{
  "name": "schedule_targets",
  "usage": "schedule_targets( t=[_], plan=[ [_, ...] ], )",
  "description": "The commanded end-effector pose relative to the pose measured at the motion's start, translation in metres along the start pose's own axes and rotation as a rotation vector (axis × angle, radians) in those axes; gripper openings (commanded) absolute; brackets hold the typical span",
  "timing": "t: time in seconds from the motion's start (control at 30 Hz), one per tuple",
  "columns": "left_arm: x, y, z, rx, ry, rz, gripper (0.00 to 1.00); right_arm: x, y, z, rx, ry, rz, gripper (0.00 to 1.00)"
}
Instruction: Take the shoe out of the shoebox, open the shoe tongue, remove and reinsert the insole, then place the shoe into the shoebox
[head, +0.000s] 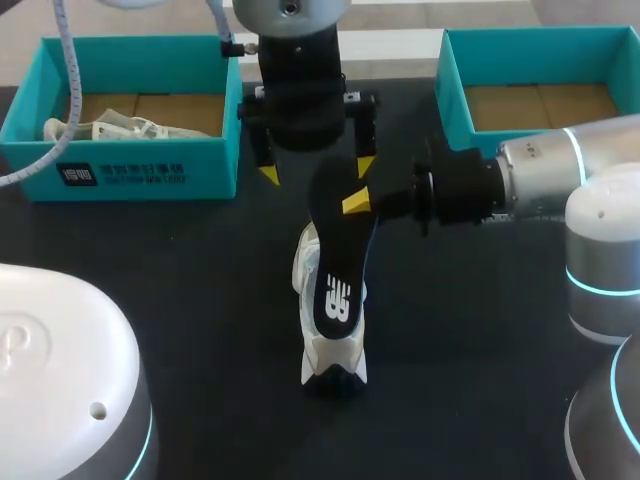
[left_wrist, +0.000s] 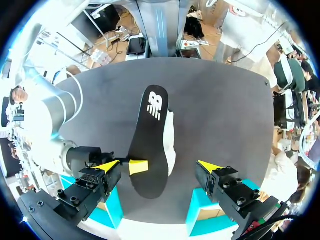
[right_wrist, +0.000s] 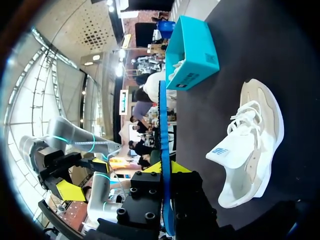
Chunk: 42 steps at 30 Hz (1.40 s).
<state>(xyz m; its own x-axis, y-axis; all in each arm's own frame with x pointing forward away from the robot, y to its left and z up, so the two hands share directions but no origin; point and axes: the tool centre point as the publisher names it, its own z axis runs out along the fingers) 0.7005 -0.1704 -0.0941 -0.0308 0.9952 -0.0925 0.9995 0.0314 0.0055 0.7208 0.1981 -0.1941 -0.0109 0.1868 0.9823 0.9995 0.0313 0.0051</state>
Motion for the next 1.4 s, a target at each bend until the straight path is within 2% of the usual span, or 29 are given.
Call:
schedule_targets(
  t=[0.03,0.73,1.13,1.27,1.33,1.37,1.4],
  plan=[
    [0.001,0.000,0.000,-0.001,0.000,0.000,1.00,0.000,-0.002,0.001,-0.002,-0.002,-0.001,0.00],
    [0.001,0.000,0.000,-0.001,0.000,0.000,1.00,-0.002,-0.006,0.000,-0.013,-0.010,0.008,0.00],
    [0.001,0.000,0.000,-0.001,0.000,0.000,1.00,-0.006,-0.002,-0.009,-0.066,-0.019,0.049,0.00],
    [0.008,0.004,0.000,0.040,-0.201,0.014,1.00,-0.004,0.001,-0.010,-0.072,-0.018,0.046,0.00],
    [0.012,0.004,0.001,0.023,-0.257,0.018,1.00,-0.004,0.002,-0.009,-0.070,-0.016,0.045,0.00],
    [0.015,0.005,0.001,0.055,-0.320,0.008,1.00,-0.003,0.002,-0.009,-0.067,-0.013,0.044,0.00],
    [0.017,0.004,0.001,0.037,-0.346,0.017,1.00,-0.003,0.002,-0.009,-0.066,-0.013,0.044,0.00]
  ],
)
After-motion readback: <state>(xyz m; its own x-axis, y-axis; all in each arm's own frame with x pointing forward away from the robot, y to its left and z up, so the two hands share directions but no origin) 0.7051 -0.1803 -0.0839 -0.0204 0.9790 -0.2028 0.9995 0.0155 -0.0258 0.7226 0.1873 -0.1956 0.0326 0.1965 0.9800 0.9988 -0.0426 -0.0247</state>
